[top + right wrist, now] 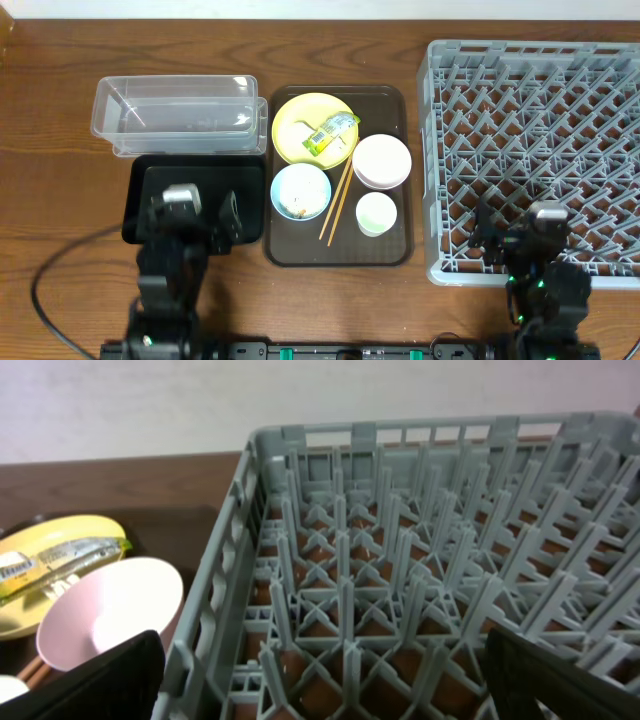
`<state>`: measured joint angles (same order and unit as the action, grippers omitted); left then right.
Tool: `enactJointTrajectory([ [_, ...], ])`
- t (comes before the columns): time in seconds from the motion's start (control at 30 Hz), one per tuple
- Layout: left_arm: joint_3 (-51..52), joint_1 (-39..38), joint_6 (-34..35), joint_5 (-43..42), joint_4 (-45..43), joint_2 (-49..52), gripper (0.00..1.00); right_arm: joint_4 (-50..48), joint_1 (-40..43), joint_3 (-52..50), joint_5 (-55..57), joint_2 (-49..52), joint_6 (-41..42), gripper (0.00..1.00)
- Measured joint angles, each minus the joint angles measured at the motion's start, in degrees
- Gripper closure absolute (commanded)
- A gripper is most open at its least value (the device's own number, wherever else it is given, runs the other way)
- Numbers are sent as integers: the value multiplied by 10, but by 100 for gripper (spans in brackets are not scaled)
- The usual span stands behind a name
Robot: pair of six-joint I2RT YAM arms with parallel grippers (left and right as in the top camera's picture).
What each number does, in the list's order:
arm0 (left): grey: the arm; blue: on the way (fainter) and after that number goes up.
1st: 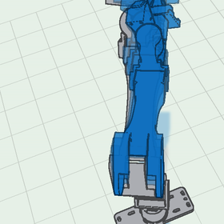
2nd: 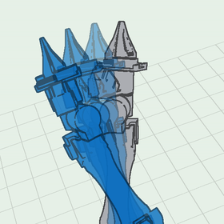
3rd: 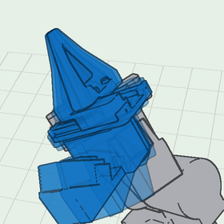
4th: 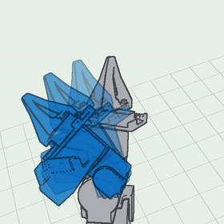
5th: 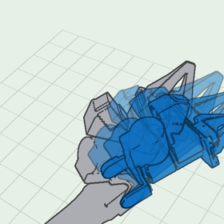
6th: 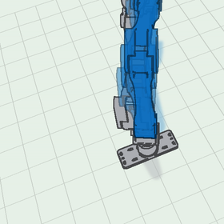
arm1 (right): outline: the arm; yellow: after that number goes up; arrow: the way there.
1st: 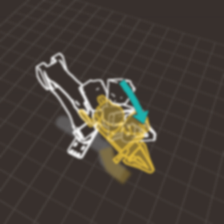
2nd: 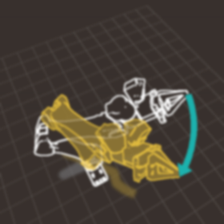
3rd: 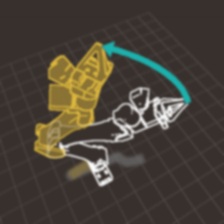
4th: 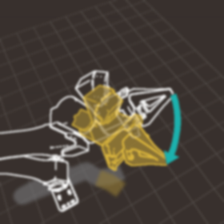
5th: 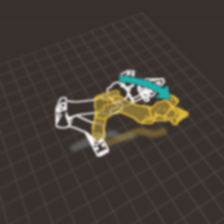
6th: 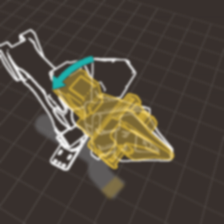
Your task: Sort waste into correct bins and load items into the dishwasher rack
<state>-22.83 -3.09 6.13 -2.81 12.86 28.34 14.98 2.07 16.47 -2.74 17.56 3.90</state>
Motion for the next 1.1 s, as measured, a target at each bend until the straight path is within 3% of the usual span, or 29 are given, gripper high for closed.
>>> enactJointTrajectory([
  [0.13, -134, 0, 0, 0, 92, 143, 5, 49, 0, 97, 3, 117, 0, 1],
  [0.33, -334, 0, -4, -9, 323, 349, 5, 155, 0, 221, 7, 276, 2, 1],
  [0.43, -407, 0, -4, -15, 372, 417, 5, 191, 0, 260, 8, 331, 2, 1],
  [0.53, -436, 0, -4, -34, 350, 446, 5, 206, 0, 284, 8, 364, 2, 1],
  [0.83, -451, -28, -7, -102, 152, 506, 5, 208, 0, 289, 8, 373, 2, 1],
  [1.1, -521, -118, -79, -87, 75, 650, 5, 211, 0, 290, 8, 373, 2, 1],
])
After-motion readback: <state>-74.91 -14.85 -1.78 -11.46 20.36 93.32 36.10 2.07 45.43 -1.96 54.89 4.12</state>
